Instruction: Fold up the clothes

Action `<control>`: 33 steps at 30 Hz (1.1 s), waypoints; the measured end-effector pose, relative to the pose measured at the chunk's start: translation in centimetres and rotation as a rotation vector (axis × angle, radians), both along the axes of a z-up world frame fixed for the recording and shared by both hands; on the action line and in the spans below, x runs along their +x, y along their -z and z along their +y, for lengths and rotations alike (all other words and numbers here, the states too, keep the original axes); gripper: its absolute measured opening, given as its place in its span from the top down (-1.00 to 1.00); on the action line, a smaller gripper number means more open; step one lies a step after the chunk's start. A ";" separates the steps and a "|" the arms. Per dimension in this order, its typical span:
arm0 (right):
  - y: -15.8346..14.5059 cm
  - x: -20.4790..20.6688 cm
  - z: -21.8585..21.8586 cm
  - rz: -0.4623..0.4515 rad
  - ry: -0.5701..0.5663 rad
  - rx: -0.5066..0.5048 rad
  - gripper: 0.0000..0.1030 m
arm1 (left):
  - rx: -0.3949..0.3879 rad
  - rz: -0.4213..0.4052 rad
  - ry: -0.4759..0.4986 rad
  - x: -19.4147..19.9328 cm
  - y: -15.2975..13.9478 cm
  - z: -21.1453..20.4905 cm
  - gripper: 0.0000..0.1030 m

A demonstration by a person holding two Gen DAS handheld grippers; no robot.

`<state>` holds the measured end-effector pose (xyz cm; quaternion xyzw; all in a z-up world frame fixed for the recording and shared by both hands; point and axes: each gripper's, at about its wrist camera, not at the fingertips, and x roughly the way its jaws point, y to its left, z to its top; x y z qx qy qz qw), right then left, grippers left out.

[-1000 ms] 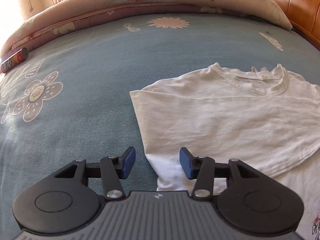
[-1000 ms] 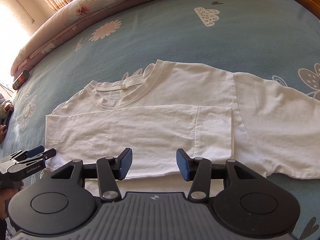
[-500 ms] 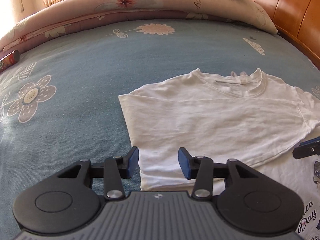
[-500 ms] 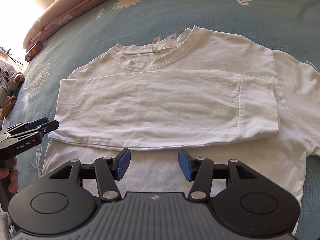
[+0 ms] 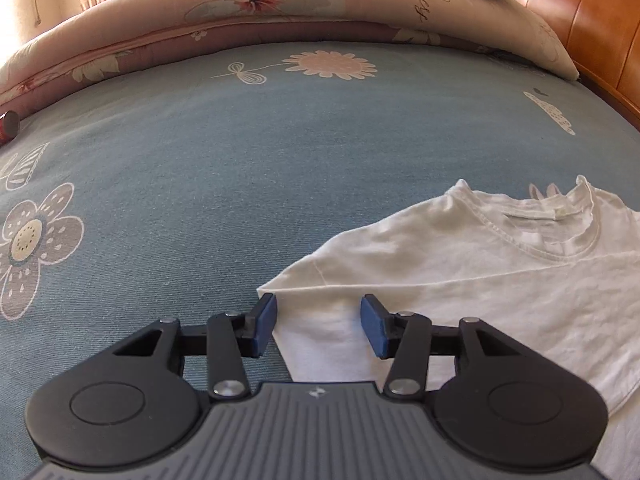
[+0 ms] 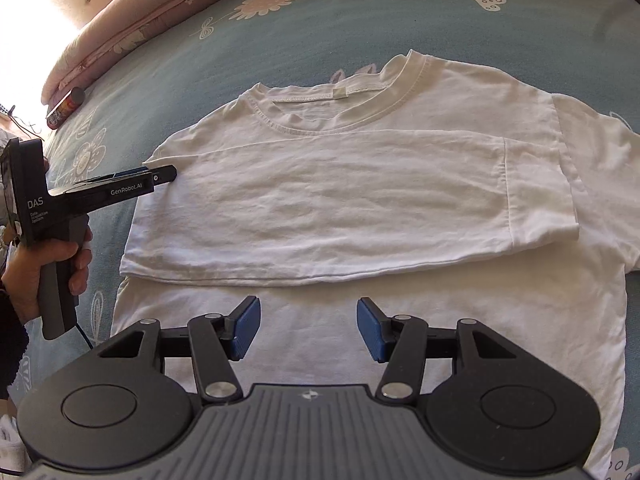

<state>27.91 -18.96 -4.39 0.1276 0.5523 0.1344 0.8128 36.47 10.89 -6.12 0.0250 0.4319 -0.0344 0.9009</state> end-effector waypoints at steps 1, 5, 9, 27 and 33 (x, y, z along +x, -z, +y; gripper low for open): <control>-0.1 -0.2 0.1 0.005 0.004 -0.008 -0.16 | -0.016 0.000 -0.011 0.0 -0.4 0.4 0.15; -0.5 -1.1 0.9 0.051 0.005 -0.047 -0.17 | -0.082 0.020 -0.016 -1.0 -1.9 1.0 -0.03; -1.4 -1.8 2.4 0.087 -0.017 -0.119 -0.17 | -0.129 0.126 0.080 -4.5 -1.5 -1.2 -0.05; 2.8 -5.4 -1.2 0.159 0.084 -0.240 -0.38 | 0.088 0.231 0.294 -10.9 -11.5 -3.8 -0.16; 0.2 -4.1 -6.6 0.088 0.155 -0.173 -0.38 | 0.108 0.264 0.274 -9.8 -11.4 -10.1 -0.24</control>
